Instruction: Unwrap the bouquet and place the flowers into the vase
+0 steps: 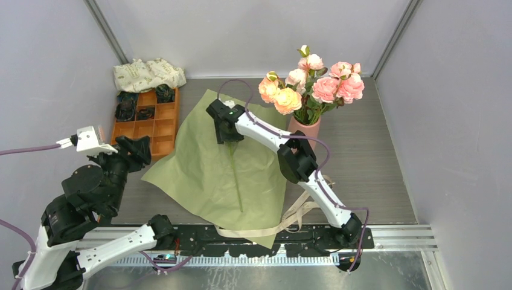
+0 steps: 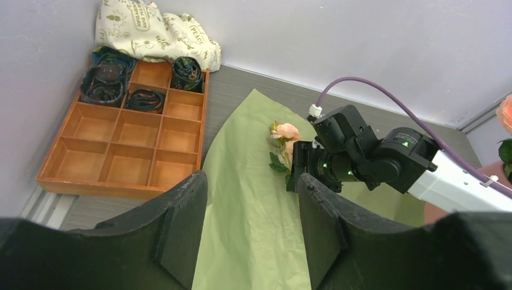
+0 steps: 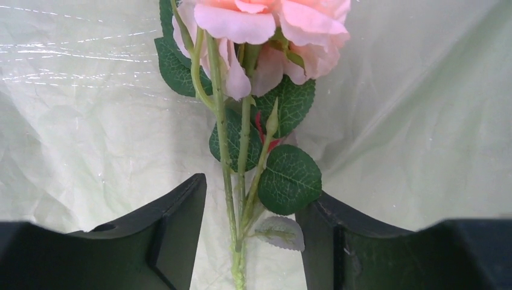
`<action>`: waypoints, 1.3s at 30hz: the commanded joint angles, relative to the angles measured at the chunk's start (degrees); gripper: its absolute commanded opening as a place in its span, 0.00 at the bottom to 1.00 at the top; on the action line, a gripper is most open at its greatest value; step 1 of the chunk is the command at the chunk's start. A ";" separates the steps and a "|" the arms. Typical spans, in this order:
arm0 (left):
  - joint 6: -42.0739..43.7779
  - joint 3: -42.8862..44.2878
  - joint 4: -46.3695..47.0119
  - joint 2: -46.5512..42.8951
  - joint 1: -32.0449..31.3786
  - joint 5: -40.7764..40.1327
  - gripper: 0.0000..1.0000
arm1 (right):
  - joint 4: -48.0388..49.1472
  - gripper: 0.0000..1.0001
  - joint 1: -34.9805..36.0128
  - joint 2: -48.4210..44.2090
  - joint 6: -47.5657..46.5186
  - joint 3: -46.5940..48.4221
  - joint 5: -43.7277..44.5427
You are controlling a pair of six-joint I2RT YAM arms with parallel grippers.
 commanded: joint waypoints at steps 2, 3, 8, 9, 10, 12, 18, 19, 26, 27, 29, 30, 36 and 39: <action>0.54 -0.13 2.93 0.96 -0.17 0.08 0.57 | 0.85 0.58 -0.31 2.34 0.33 3.80 -1.87; 0.54 -0.21 2.97 0.87 -0.17 0.12 0.57 | 0.87 0.57 -0.32 2.73 0.33 4.11 -2.21; 0.54 -0.36 3.00 0.42 -0.13 0.11 0.57 | 1.12 0.45 -0.35 3.56 0.44 4.46 -2.43; 0.54 -0.40 2.95 0.33 -0.16 0.11 0.57 | 1.14 0.41 -0.33 3.54 0.44 4.42 -2.31; 0.57 -0.41 2.91 0.25 -0.15 0.11 0.57 | 1.12 0.36 -0.33 3.54 0.44 4.34 -2.23; 0.54 -0.48 2.98 0.09 -0.14 0.02 0.57 | 1.22 0.27 -0.33 3.16 0.51 4.16 -2.23; 0.55 -0.54 2.91 -0.36 -0.17 -0.16 0.57 | 2.34 0.01 0.29 -0.86 0.75 2.18 -1.85; 0.54 -0.50 2.91 -0.38 -0.18 -0.17 0.57 | 2.40 0.01 0.64 -1.77 0.65 1.83 -1.54; 0.36 -0.50 2.59 -0.73 -0.12 -0.20 0.57 | 2.46 0.01 5.94 -12.56 -1.82 -1.70 3.88; 0.29 -0.50 2.55 -0.72 -0.16 -0.24 0.57 | 2.51 0.01 6.87 -14.50 -2.26 -2.42 5.51; 0.15 -0.50 2.46 -0.72 -0.18 -0.12 0.57 | 2.70 0.01 9.13 -18.46 -3.23 -4.27 8.53; 0.10 -0.54 2.47 -0.74 -0.11 -0.12 0.57 | 2.75 0.01 10.07 -20.28 -3.59 -5.03 9.79; -0.30 -0.82 2.53 -0.40 -0.17 0.27 0.57 | 3.63 0.01 16.45 -32.34 -6.41 -9.15 18.83; -0.49 -0.92 2.64 -0.17 -0.17 0.58 0.57 | 5.53 0.01 20.18 -39.12 -9.73 -11.30 25.15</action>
